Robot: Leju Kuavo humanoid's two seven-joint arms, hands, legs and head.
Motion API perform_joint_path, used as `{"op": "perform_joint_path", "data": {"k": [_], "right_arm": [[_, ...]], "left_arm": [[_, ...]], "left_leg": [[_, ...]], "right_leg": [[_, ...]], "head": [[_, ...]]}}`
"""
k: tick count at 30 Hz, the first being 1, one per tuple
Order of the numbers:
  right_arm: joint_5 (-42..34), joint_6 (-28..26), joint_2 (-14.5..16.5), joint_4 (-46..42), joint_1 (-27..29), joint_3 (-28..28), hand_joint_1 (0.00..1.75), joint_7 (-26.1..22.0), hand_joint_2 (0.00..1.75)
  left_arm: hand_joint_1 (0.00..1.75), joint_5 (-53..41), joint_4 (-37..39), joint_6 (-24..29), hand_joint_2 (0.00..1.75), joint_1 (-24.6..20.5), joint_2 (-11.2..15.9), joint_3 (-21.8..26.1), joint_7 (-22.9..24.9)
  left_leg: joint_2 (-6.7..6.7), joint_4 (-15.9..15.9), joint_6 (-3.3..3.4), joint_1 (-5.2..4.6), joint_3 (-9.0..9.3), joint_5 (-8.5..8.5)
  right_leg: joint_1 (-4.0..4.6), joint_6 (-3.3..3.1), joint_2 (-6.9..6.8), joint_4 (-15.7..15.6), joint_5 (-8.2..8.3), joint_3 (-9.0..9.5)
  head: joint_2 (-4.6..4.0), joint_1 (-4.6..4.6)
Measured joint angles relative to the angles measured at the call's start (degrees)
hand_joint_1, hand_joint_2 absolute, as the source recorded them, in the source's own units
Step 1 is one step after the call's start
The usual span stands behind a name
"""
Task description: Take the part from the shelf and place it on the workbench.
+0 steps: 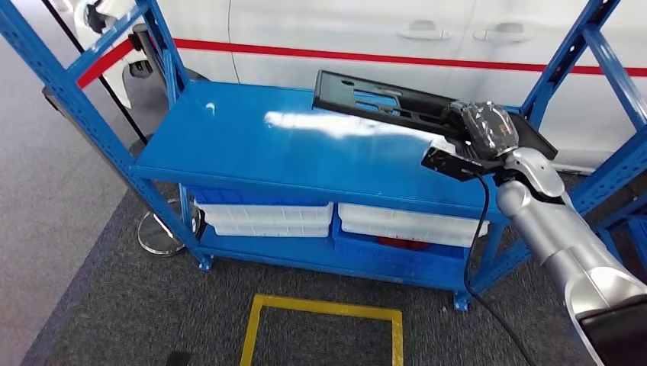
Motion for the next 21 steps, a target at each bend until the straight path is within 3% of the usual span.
{"op": "perform_joint_path", "data": {"k": [2, 3, 4, 5, 7, 8, 9, 11, 13, 14, 15, 18, 19, 20, 21], "right_arm": [[0.10, 0.01, 0.31, 0.47, -0.29, 0.09, 1.75, -0.05, 1.75], [0.18, 0.00, 0.55, 0.73, -0.39, 0.14, 1.75, -0.05, 1.75], [0.28, -0.01, 0.82, 1.03, -0.41, 0.22, 1.75, -0.05, 1.75], [0.41, -0.03, 1.13, 1.34, -0.41, 0.31, 1.75, -0.05, 1.75], [0.65, -0.07, 1.79, 1.86, -0.49, 0.44, 1.75, -0.07, 1.75], [0.74, -0.10, 2.17, 2.06, -0.66, 0.46, 1.75, -0.09, 1.75], [0.82, -0.15, 2.61, 2.22, -0.85, 0.48, 1.75, -0.14, 1.75], [0.95, -0.29, 3.45, 2.61, -1.14, 0.50, 1.75, -0.26, 1.75], [1.06, -0.41, 4.16, 3.04, -1.20, 0.56, 1.75, -0.32, 1.75], [1.12, -0.46, 4.57, 3.25, -1.25, 0.60, 1.75, -0.31, 1.75], [1.21, -0.51, 4.91, 3.41, -1.30, 0.63, 1.75, -0.31, 1.75], [1.58, -0.62, 5.56, 3.79, -1.39, 0.67, 1.75, -0.30, 1.75], [1.72, -0.66, 5.72, 3.93, -1.38, 0.69, 1.75, -0.29, 1.75], [1.83, -0.68, 5.91, 4.07, -1.37, 0.74, 1.75, -0.29, 1.75], [1.92, -0.69, 6.11, 4.18, -1.35, 0.80, 1.75, -0.28, 1.75]], "left_arm": [[0.00, 0.30, 0.00, 0.04, 1.75, -0.05, -0.15, 0.01, -0.04], [0.00, 0.41, 0.00, 0.06, 1.75, -0.03, -0.20, 0.01, -0.07], [0.00, 0.51, 0.00, 0.09, 1.75, 0.00, -0.27, 0.01, -0.11], [0.00, 0.58, 0.00, 0.11, 1.75, 0.02, -0.33, 0.01, -0.15], [0.00, 0.70, 0.00, 0.13, 1.75, 0.03, -0.48, 0.01, -0.22], [0.00, 0.77, 0.01, 0.14, 1.75, 0.02, -0.50, 0.02, -0.26], [0.00, 0.85, 0.01, 0.17, 1.75, 0.01, -0.51, 0.02, -0.31], [0.00, 1.03, 0.02, 0.23, 1.75, 0.05, -0.49, 0.04, -0.45], [0.00, 1.18, 0.02, 0.25, 1.75, 0.24, -0.49, 0.05, -0.58], [0.00, 1.21, 0.02, 0.25, 1.75, 0.35, -0.50, 0.05, -0.60], [0.00, 1.23, 0.02, 0.25, 1.75, 0.44, -0.51, 0.05, -0.60], [0.00, 1.26, 0.02, 0.26, 1.75, 0.48, -0.51, 0.05, -0.40], [0.00, 1.28, 0.02, 0.27, 1.75, 0.48, -0.51, 0.05, -0.31], [0.00, 1.31, 0.02, 0.28, 1.75, 0.48, -0.51, 0.05, -0.25], [0.00, 1.33, 0.02, 0.31, 1.75, 0.46, -0.51, 0.05, -0.20]], "left_leg": [[0.08, -0.41, 0.16, 0.20, -1.71, 1.85], [0.09, -0.33, 0.04, 0.26, -2.68, 2.58], [0.10, -0.16, -0.10, 0.35, -3.67, 3.24], [0.12, 0.15, -0.32, 0.50, -4.73, 3.84], [0.15, 1.25, -0.94, 0.94, -6.90, 4.72], [0.15, 2.06, -1.29, 1.07, -7.99, 4.98], [0.14, 2.86, -1.64, 1.11, -8.89, 5.19], [0.09, 3.77, -2.40, 0.97, -9.98, 5.87], [0.01, 3.69, -3.18, 1.09, -10.46, 6.61], [-0.06, 4.06, -3.52, 1.24, -10.90, 5.93], [-0.13, 5.42, -3.87, 1.39, -11.54, 4.14], [-0.21, 15.53, -4.65, 1.61, -13.93, -3.98], [-0.21, 18.72, -4.75, 1.62, -14.19, -5.18], [-0.22, 20.27, -4.72, 1.62, -13.68, -5.11], [-0.23, 19.76, -4.59, 1.61, -12.23, -4.09]], "right_leg": [[-0.22, 0.43, 0.01, 6.17, -6.25, -1.49], [-0.41, 0.73, 0.01, 9.95, -8.36, -2.10], [-0.61, 1.06, 0.00, 13.01, -9.01, -2.29], [-0.83, 1.41, -0.01, 14.57, -8.27, -1.76], [-1.31, 2.11, -0.06, 11.93, -5.28, 1.91], [-1.48, 2.48, -0.09, 8.35, -5.05, 4.75], [-1.47, 2.40, -0.04, 4.80, -5.72, 7.21], [-1.22, 1.64, 0.00, 0.59, -7.59, 9.59], [-1.08, 0.28, -0.13, 0.22, -7.03, 8.96], [-1.09, -0.33, -0.21, 0.16, -6.39, 8.44], [-1.13, -0.87, -0.30, 0.04, -5.66, 7.79], [-1.07, -1.55, -0.35, -0.02, -3.62, 5.55], [-1.00, -1.57, -0.33, 0.02, -2.99, 4.77], [-0.93, -1.54, -0.29, 0.04, -2.37, 4.00], [-0.87, -1.47, -0.22, 0.05, -1.77, 3.25]], "head": [[0.00, 0.03], [0.00, 0.03], [0.00, 0.03], [0.00, 0.03], [0.00, 0.03], [0.00, 0.04], [0.00, 0.01], [0.00, -0.03], [0.00, -0.05], [0.00, -0.05], [0.00, -0.05], [0.00, -0.05], [0.00, -0.06], [0.00, -0.07], [0.00, -0.07]]}}
